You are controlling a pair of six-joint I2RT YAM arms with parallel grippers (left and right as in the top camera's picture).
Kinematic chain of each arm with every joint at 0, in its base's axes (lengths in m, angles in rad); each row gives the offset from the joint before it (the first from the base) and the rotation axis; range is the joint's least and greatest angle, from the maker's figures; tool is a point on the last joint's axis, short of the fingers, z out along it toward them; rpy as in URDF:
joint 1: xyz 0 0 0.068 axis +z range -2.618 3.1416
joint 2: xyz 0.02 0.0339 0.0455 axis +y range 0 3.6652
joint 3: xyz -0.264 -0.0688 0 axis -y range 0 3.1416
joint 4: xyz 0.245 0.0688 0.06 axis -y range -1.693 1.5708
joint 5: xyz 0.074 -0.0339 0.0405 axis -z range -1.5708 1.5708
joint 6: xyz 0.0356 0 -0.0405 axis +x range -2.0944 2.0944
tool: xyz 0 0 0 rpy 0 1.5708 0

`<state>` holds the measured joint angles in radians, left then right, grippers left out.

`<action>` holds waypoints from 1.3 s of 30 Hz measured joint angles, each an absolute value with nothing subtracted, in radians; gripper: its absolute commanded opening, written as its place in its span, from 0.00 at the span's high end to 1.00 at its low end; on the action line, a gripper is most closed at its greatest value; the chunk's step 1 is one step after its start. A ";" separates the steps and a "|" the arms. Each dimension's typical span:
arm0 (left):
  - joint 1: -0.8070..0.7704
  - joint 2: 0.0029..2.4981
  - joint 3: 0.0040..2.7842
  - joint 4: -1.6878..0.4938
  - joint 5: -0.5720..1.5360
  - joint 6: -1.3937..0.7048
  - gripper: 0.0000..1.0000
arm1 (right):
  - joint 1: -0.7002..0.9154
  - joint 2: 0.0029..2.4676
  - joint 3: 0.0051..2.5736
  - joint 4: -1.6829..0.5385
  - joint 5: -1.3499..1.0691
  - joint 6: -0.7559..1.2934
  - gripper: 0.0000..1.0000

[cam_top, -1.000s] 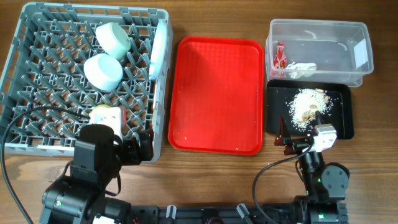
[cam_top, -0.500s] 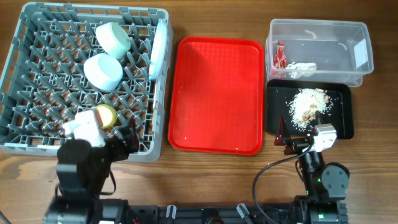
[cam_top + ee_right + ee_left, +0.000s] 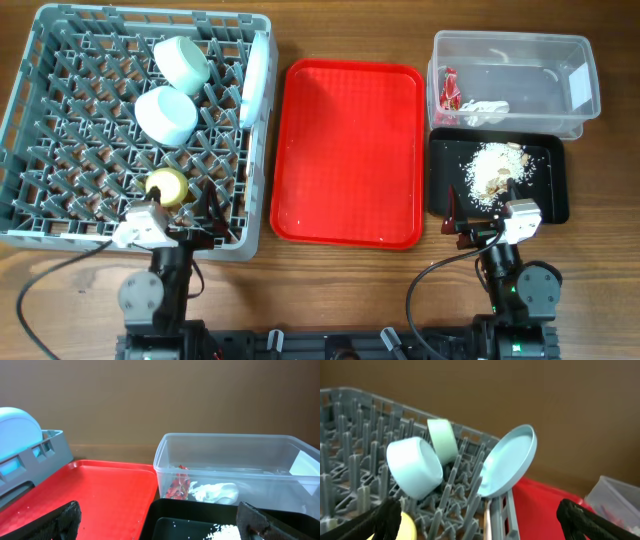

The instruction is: Sort waste into correct bins and load items into the dishwasher rack

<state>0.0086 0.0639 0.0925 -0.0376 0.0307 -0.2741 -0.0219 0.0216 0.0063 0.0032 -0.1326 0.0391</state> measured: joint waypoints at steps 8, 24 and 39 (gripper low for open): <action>0.010 0.014 0.014 0.060 0.031 -0.205 0.00 | -0.022 0.022 0.006 0.003 -0.133 0.039 0.00; 0.010 0.013 0.010 -0.068 0.043 -0.158 0.00 | -0.022 0.022 0.006 0.003 -0.133 0.039 0.00; 0.010 0.013 0.010 -0.068 0.043 -0.158 0.00 | -0.022 0.022 0.006 0.003 -0.132 0.039 0.00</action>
